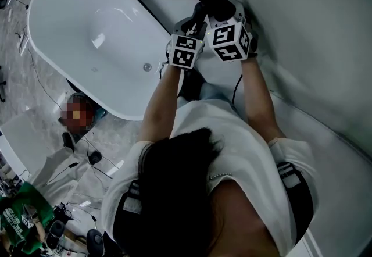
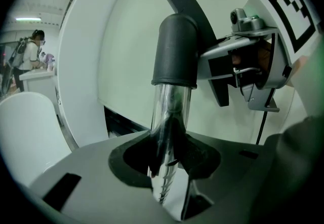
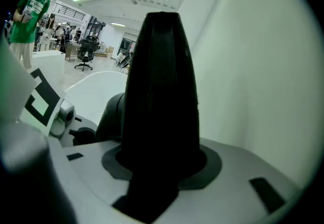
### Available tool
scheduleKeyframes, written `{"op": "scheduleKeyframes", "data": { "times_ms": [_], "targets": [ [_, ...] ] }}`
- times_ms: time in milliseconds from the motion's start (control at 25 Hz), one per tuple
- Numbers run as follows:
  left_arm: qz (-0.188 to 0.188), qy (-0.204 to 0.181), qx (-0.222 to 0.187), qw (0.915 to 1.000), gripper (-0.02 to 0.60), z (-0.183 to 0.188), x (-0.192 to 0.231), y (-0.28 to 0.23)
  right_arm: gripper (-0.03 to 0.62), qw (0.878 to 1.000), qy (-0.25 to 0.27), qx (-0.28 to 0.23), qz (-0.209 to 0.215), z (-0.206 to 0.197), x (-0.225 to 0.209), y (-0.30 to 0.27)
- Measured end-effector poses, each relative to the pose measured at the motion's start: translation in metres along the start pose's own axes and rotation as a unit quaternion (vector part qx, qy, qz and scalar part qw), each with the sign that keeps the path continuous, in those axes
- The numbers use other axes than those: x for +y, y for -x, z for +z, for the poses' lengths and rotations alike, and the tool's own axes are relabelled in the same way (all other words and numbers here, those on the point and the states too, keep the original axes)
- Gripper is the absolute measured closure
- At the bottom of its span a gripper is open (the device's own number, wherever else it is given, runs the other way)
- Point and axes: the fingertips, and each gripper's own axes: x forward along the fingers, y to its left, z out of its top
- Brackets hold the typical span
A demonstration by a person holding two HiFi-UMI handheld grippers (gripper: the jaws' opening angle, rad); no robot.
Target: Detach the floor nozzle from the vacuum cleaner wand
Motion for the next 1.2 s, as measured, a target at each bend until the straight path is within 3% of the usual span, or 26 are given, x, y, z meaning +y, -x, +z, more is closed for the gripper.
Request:
{"op": "scheduleKeyframes", "data": {
  "times_ms": [320, 400, 480, 560, 680, 1200],
  "targets": [
    [-0.006, -0.001, -0.006, 1.0000, 0.448, -0.001, -0.001, -0.001, 0.398, 1.000, 0.002, 0.010, -0.004, -0.002, 0.001, 0.001],
    [-0.002, 0.013, -0.005, 0.9999, 0.448, -0.004, 0.003, 0.000, 0.398, 0.998, -0.052, -0.023, -0.020, 0.008, -0.015, 0.010],
    [-0.003, 0.018, -0.007, 0.9998, 0.448, -0.007, 0.010, 0.001, 0.399, 0.986, -0.145, -0.080, -0.033, 0.034, -0.054, 0.027],
    [-0.010, 0.021, -0.006, 0.9997, 0.448, -0.009, 0.011, 0.002, 0.399, 0.981, -0.146, -0.114, -0.053, 0.065, -0.088, 0.047],
    [-0.012, 0.027, -0.003, 0.9995, 0.448, -0.010, 0.011, 0.003, 0.399, 0.980, -0.130, -0.138, -0.061, 0.086, -0.100, 0.065],
    [0.004, 0.047, -0.012, 0.9988, 0.443, -0.005, 0.011, -0.001, 0.399, 0.968, -0.213, -0.130, -0.039, 0.053, -0.092, 0.067]
  ]
}}
